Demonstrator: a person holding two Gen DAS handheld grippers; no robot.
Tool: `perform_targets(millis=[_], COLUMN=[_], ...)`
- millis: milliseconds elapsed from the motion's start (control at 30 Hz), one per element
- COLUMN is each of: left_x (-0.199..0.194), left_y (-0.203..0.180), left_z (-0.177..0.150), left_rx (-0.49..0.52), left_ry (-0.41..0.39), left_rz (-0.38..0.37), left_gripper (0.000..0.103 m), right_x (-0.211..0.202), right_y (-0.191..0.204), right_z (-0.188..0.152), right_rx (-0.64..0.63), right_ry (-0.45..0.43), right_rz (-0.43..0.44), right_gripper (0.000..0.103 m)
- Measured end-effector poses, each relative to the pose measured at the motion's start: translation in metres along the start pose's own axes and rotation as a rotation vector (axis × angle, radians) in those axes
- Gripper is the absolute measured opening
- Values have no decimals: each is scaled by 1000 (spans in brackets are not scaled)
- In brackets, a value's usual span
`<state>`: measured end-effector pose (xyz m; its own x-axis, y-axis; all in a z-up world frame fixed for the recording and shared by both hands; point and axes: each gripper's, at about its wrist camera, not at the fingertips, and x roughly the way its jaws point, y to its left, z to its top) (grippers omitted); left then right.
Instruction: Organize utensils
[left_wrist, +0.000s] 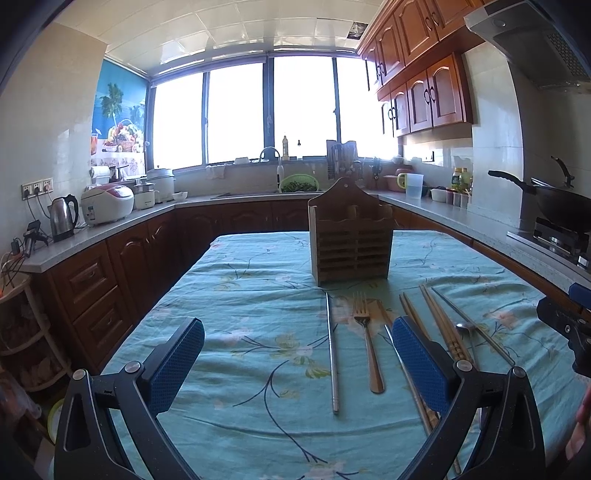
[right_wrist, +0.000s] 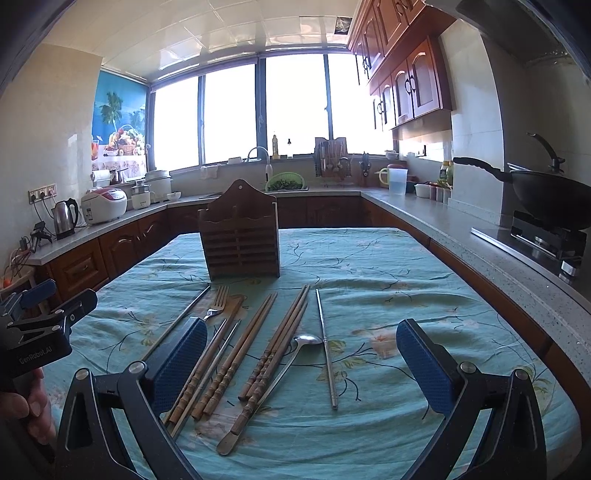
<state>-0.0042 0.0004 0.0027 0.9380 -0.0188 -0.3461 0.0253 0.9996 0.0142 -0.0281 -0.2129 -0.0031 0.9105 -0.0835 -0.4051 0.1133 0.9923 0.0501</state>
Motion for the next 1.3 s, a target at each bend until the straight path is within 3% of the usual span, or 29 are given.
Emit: perform_targets(millis=[833,1133,1300], left_x=[6,31,53], left_y=[-2,5,9], left_z=[-1,11,26], left_rx=[-6,-33,-45], left_ry=[22,119,191], left_rz=[-11,-40,-59], left_gripper=[102,102,102], right_x=[2,16,43], right_y=[-4,-13,-23], right_z=[1,13,23], right_rx=[13,39,74], right_ry=[12,53,136], right_rz=[6,16,44], right_gripper=[103,103,103])
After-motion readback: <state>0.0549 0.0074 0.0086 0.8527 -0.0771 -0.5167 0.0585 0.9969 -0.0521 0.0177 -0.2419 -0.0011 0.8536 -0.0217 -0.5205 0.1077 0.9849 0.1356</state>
